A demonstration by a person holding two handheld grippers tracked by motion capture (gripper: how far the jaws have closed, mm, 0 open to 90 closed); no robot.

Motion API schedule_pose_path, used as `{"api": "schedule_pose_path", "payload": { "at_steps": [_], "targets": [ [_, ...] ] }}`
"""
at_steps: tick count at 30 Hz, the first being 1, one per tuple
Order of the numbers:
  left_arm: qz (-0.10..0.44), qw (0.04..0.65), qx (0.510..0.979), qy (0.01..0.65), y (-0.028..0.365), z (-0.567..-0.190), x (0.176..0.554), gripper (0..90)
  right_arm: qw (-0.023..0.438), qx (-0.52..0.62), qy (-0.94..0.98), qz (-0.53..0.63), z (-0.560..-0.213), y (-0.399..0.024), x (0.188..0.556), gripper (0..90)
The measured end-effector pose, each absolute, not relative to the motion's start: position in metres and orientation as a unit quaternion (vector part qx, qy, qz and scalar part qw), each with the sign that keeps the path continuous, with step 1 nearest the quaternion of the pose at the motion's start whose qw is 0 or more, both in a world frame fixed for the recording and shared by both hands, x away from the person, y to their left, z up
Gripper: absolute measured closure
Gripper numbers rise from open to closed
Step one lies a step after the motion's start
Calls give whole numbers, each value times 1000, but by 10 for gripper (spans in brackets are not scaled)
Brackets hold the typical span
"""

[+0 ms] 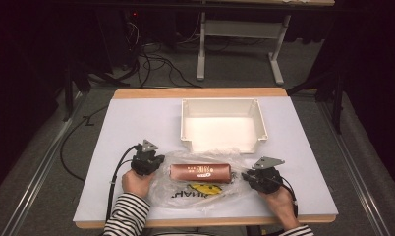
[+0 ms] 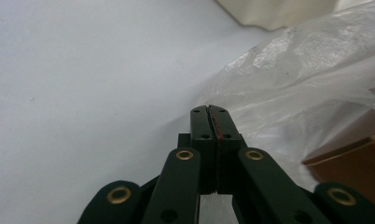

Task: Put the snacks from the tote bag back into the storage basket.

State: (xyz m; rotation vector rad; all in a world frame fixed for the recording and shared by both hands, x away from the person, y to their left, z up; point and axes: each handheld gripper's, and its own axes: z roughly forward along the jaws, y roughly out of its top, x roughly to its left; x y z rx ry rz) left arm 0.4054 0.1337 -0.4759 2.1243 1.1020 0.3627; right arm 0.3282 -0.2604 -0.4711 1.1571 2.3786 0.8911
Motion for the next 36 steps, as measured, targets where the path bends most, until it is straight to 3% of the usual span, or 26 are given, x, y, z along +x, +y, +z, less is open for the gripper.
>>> {"api": "schedule_pose_path", "payload": {
  "at_steps": [5, 10, 15, 27, 31, 36],
  "targets": [
    [146, 357, 814, 435, 139, -475, 404, 859, 174, 410, 838, 315, -471, -261, 328, 731],
    [134, 390, 799, 438, 151, -457, 389, 580, 169, 417, 834, 318, -471, -262, 328, 708],
    [164, 407, 804, 401, 148, -433, 349, 457, 170, 419, 833, 320, -471, -260, 329, 697],
    [167, 357, 837, 380, 142, -461, 326, 441, 166, 420, 834, 318, -471, -260, 330, 693],
    [210, 311, 845, 382, 147, -475, 330, 470, 167, 417, 834, 319, -472, -261, 330, 694],
    [221, 311, 838, 389, 151, -476, 340, 480, 169, 417, 834, 319, -472, -265, 329, 694]
  ]
}}
